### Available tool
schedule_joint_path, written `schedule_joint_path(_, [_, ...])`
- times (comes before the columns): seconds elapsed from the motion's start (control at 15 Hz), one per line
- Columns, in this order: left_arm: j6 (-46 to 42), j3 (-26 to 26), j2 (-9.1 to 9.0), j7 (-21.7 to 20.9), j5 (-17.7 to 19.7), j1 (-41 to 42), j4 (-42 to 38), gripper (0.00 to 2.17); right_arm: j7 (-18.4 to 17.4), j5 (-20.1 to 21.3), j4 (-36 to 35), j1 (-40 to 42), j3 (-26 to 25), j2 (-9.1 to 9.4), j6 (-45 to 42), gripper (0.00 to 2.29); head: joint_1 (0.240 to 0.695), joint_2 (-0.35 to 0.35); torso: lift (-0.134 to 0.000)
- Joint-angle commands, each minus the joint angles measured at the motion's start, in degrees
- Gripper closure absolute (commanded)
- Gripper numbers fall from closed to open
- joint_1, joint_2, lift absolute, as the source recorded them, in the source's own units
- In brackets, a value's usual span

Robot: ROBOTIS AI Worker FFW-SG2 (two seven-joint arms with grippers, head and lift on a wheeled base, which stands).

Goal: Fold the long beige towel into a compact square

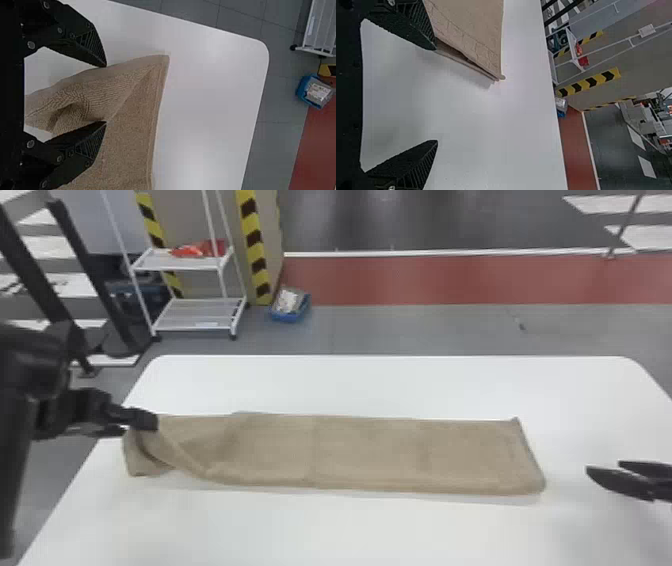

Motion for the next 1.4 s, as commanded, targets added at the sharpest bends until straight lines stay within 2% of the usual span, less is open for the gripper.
schedule_joint_path(0.0, [0.4,0.0,-0.09,-1.5,-0.1,0.5,-0.3,1.44,0.0,-0.1,-0.2,0.1,-0.4,0.0,0.0,0.03,0.695,0.053,-0.124])
schedule_joint_path(0.07, [0.4,0.2,-0.09,-1.6,0.0,1.1,-1.2,1.72,0.0,-0.3,-0.3,0.2,-0.5,-0.09,0.0,0.03,0.695,0.048,-0.124])
schedule_joint_path(0.13, [0.4,0.5,-0.09,-2.3,0.1,1.9,-3.1,1.8,0.0,-0.4,-0.4,0.2,-0.6,-0.09,0.0,0.03,0.695,0.043,-0.124])
schedule_joint_path(0.27, [0.4,1.9,-0.18,-5.0,0.1,5.3,-9.6,1.83,0.0,-0.8,-0.7,0.2,-0.9,-0.09,0.0,0.03,0.695,0.034,-0.124])
schedule_joint_path(0.47, [0.4,4.8,-1.49,-8.3,1.8,12.2,-24.7,1.83,0.0,-1.2,-2.6,0.9,-0.7,0.18,1.4,0.04,0.695,0.018,-0.124])
schedule_joint_path(0.67, [0.4,4.5,-5.27,-11.4,2.8,16.9,-39.2,1.83,0.0,-1.2,-4.1,1.0,0.1,0.53,2.3,0.04,0.695,-0.021,-0.124])
schedule_joint_path(0.87, [0.4,-4.0,-9.76,-12.4,1.2,17.7,-49.7,1.82,0.0,-1.2,-4.1,1.4,0.0,0.7,2.3,0.04,0.695,-0.076,-0.124])
schedule_joint_path(0.93, [0.4,-8.3,-10.81,-11.7,-0.1,17.7,-51.5,1.82,0.0,-1.2,-4.1,1.7,-0.2,0.7,2.3,0.04,0.695,-0.133,-0.124])
schedule_joint_path(1.0, [0.4,-14.7,-12.74,-11.6,-3.3,17.7,-52.5,1.82,0.1,-1.4,-4.1,1.9,-0.4,0.7,2.1,0.04,0.695,-0.16,-0.124])
schedule_joint_path(1.13, [0.4,-24.3,-16.26,-11.5,-7.6,17.8,-52.5,1.82,0.1,-1.8,-4.1,2.4,-1.0,0.7,1.8,0.04,0.695,-0.226,-0.124])
schedule_joint_path(1.2, [0.4,-30.3,-17.23,-10.6,-9.6,18.5,-52.2,1.82,0.1,-2.3,-4.1,2.8,-1.2,0.62,1.6,0.04,0.695,-0.3,-0.124])
schedule_joint_path(1.27, [0.4,-35.1,-18.19,-9.2,-11.2,19.7,-51.3,1.8,0.1,-2.5,-4.1,2.9,-1.4,0.53,1.4,0.04,0.695,-0.334,-0.124])
schedule_joint_path(1.33, [0.4,-40.2,-19.34,-5.7,-13.2,21.8,-50.0,1.3,0.1,-2.5,-4.1,2.9,-1.6,0.53,1.1,0.04,0.695,-0.35,-0.124])
